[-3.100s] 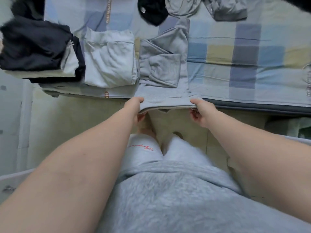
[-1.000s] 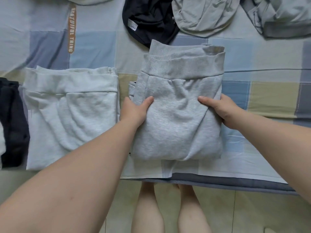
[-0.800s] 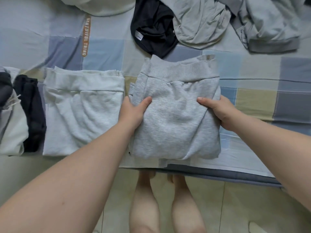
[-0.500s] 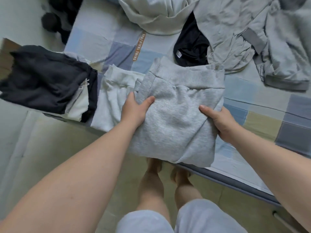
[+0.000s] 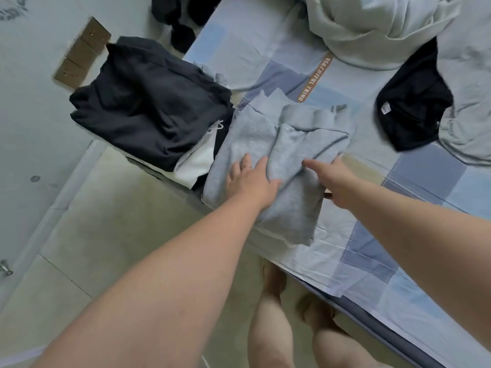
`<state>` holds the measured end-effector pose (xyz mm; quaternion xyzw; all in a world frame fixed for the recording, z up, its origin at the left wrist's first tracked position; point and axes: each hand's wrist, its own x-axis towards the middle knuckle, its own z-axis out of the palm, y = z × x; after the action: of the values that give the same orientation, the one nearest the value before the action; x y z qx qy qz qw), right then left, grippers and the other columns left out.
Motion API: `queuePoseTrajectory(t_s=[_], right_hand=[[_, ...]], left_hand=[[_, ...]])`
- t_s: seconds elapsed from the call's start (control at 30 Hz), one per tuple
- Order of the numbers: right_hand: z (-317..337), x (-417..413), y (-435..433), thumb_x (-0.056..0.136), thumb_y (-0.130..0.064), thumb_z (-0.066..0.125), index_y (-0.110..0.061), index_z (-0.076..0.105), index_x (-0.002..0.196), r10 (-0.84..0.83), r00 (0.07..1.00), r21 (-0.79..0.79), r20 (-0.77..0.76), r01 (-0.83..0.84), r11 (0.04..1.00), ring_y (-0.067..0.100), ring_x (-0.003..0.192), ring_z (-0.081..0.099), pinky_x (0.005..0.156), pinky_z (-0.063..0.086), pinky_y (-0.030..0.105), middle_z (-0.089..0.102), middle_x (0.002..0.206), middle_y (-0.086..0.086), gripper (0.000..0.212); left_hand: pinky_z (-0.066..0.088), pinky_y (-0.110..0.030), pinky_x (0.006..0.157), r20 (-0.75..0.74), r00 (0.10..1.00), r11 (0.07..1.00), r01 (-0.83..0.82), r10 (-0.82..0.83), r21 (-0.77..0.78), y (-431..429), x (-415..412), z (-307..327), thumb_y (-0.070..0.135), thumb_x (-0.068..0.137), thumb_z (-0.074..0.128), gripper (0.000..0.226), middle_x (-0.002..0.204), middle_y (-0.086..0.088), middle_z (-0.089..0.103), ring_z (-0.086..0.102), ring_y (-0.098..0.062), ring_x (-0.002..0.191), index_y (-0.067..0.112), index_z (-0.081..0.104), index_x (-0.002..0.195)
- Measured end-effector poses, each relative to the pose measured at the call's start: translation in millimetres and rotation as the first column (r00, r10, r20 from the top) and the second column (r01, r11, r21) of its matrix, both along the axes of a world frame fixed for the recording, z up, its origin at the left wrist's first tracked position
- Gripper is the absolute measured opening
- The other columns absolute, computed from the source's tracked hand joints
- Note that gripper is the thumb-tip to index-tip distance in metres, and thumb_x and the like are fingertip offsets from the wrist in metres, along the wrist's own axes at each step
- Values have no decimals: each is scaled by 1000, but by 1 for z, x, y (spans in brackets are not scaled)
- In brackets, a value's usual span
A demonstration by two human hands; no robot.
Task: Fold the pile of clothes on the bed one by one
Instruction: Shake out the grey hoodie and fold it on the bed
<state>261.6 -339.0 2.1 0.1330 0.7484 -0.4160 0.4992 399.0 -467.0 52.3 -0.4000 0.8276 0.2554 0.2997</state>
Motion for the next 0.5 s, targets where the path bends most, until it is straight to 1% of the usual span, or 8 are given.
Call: queuePoseTrajectory(t_s=[0.03, 0.07, 0.1, 0.17, 0.23, 0.33, 0.43, 0.5], right_hand=[[-6, -2, -2, 76, -50, 79, -27, 39, 142, -24, 999, 36, -42, 26, 999, 28, 117, 58, 98, 51, 48, 56, 134, -1, 81], [-12, -4, -2, 75, -49, 80, -27, 37, 144, -53, 996, 37, -71, 56, 998, 28, 121, 57, 103, 49, 50, 55, 137, -1, 84], [-18, -6, -3, 76, -48, 81, -28, 37, 146, -80, 993, 11, -83, 81, 997, 26, 124, 56, 107, 46, 50, 55, 139, -2, 85], [-29, -6, -7, 80, -43, 81, -29, 37, 146, -103, 990, -45, -99, 99, 994, 24, 126, 55, 111, 44, 48, 55, 139, -5, 81], [-35, -3, -16, 84, -37, 79, -29, 40, 144, -87, 990, -97, -114, 76, 992, 21, 123, 57, 109, 46, 46, 59, 134, -7, 73], [-41, 2, -19, 87, -32, 77, -27, 48, 141, -19, 995, -153, -103, 3, 988, 18, 118, 63, 105, 50, 43, 66, 127, -8, 61], [-33, -6, -12, 89, -35, 76, -25, 54, 137, 70, 996, -64, -46, -73, 995, 22, 118, 64, 101, 53, 47, 67, 124, -5, 54], [-23, -16, -10, 87, -36, 78, -22, 52, 136, 111, 991, -26, -74, -114, 993, 25, 119, 63, 101, 53, 48, 65, 127, -1, 57]], left_hand=[[3, -49, 123, -13, 999, 999, 32, -32, -21, 0, 6, -8, 62, 99, 42, 71, 169, 0, -7, -6, -28, 155, 40, 11, 159], [0, -49, 124, -32, 997, 997, 64, -65, -50, -1, 11, -15, 62, 99, 39, 70, 169, 0, -9, -9, -28, 155, 40, 10, 159], [-4, -48, 125, -52, 994, 993, 92, -96, -71, -3, 14, -22, 63, 100, 37, 70, 169, 1, -12, -12, -27, 155, 40, 9, 159], [-8, -48, 125, -77, 989, 990, 125, -129, -60, -8, 19, -34, 64, 100, 33, 69, 168, 3, -18, -17, -25, 154, 42, 5, 159], [-8, -50, 124, -67, 991, 993, 113, -114, -21, -11, 26, -46, 65, 100, 30, 69, 166, 5, -23, -20, -25, 153, 44, 2, 159], [-7, -50, 124, 0, 994, 994, 108, -108, 16, -12, 36, -55, 66, 100, 31, 70, 164, 8, -28, -23, -26, 152, 45, -2, 158], [-6, -50, 124, 39, 990, 991, 131, -132, 35, -11, 35, -55, 65, 99, 34, 74, 163, 7, -31, -24, -27, 152, 44, -6, 158], [-6, -51, 124, 48, 992, 993, 111, -113, 31, -9, 28, -53, 64, 99, 35, 75, 164, 5, -30, -24, -29, 152, 43, -4, 159]])
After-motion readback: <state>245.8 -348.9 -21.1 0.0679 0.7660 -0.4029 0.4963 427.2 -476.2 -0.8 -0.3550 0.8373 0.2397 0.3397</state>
